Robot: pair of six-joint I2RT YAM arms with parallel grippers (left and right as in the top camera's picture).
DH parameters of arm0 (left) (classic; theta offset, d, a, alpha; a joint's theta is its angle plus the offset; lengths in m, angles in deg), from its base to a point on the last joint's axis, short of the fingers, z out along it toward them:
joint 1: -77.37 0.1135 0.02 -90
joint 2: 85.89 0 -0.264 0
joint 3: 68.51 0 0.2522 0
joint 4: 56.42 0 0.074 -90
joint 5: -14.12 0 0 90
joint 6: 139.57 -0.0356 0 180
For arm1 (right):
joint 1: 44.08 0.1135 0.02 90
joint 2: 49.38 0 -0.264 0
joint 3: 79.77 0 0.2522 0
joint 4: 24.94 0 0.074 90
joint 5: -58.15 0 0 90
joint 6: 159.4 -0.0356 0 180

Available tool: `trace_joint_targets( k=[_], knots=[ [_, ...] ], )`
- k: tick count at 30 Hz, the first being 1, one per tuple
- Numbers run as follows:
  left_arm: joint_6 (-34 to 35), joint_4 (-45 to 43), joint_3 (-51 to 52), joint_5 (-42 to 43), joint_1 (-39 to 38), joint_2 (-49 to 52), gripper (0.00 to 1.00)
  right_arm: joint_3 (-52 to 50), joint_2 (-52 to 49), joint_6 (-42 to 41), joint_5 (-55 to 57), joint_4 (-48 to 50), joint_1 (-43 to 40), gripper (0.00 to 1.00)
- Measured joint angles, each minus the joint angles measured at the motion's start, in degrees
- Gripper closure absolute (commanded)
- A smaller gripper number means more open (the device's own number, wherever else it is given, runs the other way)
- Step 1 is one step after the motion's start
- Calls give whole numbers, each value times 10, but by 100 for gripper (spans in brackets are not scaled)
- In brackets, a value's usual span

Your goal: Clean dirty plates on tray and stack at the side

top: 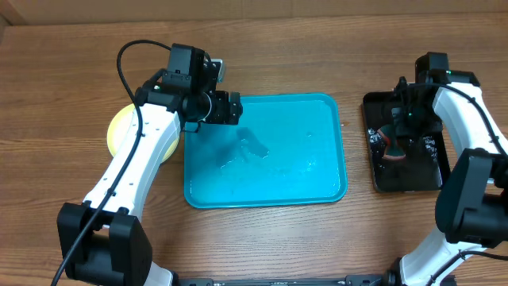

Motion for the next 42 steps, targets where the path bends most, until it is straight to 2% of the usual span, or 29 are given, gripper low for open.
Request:
trace_joint_targets(
  k=[2,3,6,7,10,17,23,34,38,42],
  knots=[
    [-14,21,-12,0,0,0,0,24,0,-3,-2,-35,0,49],
    [-17,31,-24,-1,0,0,0,45,0,-4,-4,-51,1,42],
    [-26,65,-73,-8,0,0,0,128,5,-12,-14,-105,6,6],
    [-27,74,-92,-12,0,0,0,176,17,-12,-20,-127,13,0],
    [-28,76,-138,-23,0,-2,0,258,63,-29,-30,-165,30,0],
    [-28,78,-140,-27,0,-2,0,390,218,-129,-50,-187,47,0],
    [-28,77,-140,-27,0,-2,0,397,308,-169,-62,-195,47,0],
    [-28,77,-140,-29,0,-2,0,395,311,-183,-73,-211,47,0],
    [-28,77,-140,-30,0,-2,0,351,325,-184,-84,-122,58,0],
    [-28,78,-140,-31,0,-2,0,227,378,-182,-90,28,87,0]
  ],
)
